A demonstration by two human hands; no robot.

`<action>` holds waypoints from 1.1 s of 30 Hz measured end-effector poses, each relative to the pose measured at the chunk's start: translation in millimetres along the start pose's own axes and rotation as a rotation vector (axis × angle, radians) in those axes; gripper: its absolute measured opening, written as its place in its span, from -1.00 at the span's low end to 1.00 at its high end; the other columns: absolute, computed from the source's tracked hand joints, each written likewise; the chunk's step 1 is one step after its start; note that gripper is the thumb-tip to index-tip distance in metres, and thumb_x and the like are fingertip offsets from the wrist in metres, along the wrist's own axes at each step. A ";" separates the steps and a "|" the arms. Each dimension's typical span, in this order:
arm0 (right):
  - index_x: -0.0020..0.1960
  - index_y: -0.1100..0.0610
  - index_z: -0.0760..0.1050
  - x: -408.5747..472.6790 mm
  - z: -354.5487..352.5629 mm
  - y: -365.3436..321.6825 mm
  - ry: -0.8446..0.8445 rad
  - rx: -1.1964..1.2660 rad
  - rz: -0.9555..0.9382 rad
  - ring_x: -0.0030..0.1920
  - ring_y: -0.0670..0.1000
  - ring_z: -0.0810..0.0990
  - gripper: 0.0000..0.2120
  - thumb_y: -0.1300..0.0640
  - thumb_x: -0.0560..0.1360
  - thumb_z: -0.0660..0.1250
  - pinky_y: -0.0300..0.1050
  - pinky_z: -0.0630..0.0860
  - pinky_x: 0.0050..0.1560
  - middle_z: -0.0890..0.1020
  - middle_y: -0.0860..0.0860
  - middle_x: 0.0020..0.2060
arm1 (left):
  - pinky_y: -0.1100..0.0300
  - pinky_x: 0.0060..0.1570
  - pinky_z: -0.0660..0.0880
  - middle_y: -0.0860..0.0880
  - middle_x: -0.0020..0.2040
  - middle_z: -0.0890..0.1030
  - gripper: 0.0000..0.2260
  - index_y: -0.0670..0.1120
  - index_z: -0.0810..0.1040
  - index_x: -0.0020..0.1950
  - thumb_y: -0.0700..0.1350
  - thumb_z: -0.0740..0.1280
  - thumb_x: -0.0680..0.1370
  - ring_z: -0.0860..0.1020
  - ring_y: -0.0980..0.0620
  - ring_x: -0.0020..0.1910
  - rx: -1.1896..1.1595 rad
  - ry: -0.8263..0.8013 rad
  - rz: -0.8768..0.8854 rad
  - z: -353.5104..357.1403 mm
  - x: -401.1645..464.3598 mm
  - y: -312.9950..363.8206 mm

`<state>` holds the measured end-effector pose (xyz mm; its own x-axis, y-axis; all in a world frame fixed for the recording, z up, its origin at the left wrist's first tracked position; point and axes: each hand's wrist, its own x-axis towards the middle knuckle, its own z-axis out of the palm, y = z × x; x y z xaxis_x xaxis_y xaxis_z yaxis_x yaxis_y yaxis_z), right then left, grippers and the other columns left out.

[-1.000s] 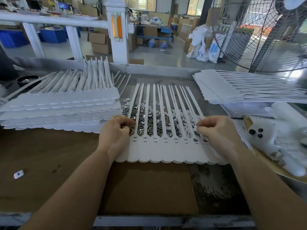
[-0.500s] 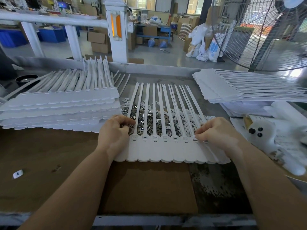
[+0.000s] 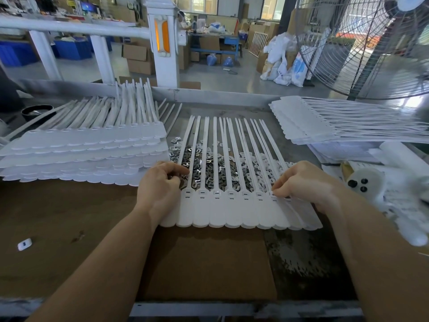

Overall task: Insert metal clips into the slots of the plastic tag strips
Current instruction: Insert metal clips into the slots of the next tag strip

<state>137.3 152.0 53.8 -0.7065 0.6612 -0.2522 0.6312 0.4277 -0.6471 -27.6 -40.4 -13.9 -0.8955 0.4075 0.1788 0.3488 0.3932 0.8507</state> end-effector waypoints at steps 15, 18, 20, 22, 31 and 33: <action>-0.25 0.16 0.65 5.2 -1.0 -4.9 -0.002 0.001 0.072 -0.38 -0.09 0.44 -0.89 0.34 0.34 0.43 -0.22 0.32 -0.39 0.54 -0.06 -0.42 | 0.20 -0.04 0.49 0.10 0.06 0.52 -0.67 0.14 0.56 -0.19 -0.27 0.21 0.56 0.53 0.21 -0.16 -0.012 0.009 -0.009 -0.4 -0.9 1.1; -0.27 0.12 0.66 8.1 -1.8 -6.8 -0.016 -0.028 0.100 -0.35 -0.04 0.43 -0.88 0.32 0.32 0.45 -0.19 0.36 -0.34 0.57 0.00 -0.34 | 0.26 -0.25 0.42 0.08 0.03 0.54 -0.67 0.13 0.57 -0.20 -0.28 0.20 0.56 0.52 0.25 -0.31 -0.017 0.007 -0.020 1.0 -0.2 -0.1; -0.29 0.09 0.66 9.6 -2.1 -7.1 -0.025 -0.045 0.106 -0.32 -0.02 0.45 -0.87 0.31 0.31 0.46 -0.19 0.37 -0.32 0.59 0.03 -0.26 | 0.30 -0.36 0.33 0.07 -0.01 0.56 -0.67 0.13 0.56 -0.21 -0.28 0.20 0.55 0.48 0.33 -0.46 -0.031 0.010 -0.032 1.6 -0.6 -0.2; -0.27 0.10 0.66 10.2 -2.5 -6.3 -0.038 -0.050 0.101 -0.28 -0.03 0.47 -0.88 0.31 0.30 0.47 -0.20 0.37 -0.32 0.60 0.01 -0.23 | 0.31 -0.38 0.31 0.07 -0.01 0.56 -0.66 0.14 0.56 -0.22 -0.28 0.20 0.55 0.47 0.36 -0.48 -0.025 0.010 -0.034 2.1 -0.7 0.1; -0.24 0.09 0.61 13.0 -2.7 0.0 -0.026 -0.042 0.052 -0.23 -0.06 0.50 -0.87 0.24 0.29 0.53 -0.18 0.37 -0.31 0.60 -0.01 -0.24 | 0.29 -0.28 0.36 0.08 0.07 0.54 -0.67 0.14 0.56 -0.19 -0.26 0.20 0.56 0.47 0.21 -0.31 0.009 0.008 -0.010 2.0 0.9 1.1; -0.20 0.06 0.62 13.4 -3.1 4.6 -0.013 -0.014 0.016 -0.23 -0.08 0.52 -0.89 0.19 0.33 0.52 -0.21 0.35 -0.34 0.62 -0.02 -0.23 | 0.28 -0.27 0.37 0.09 0.07 0.53 -0.68 0.13 0.56 -0.18 -0.26 0.20 0.56 0.47 0.20 -0.31 0.008 0.008 -0.009 1.8 0.7 0.7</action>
<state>131.8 164.7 49.6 -0.7000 0.6604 -0.2719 0.6472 0.4256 -0.6325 -27.4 -38.4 -14.0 -0.9008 0.3973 0.1754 0.3431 0.4036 0.8482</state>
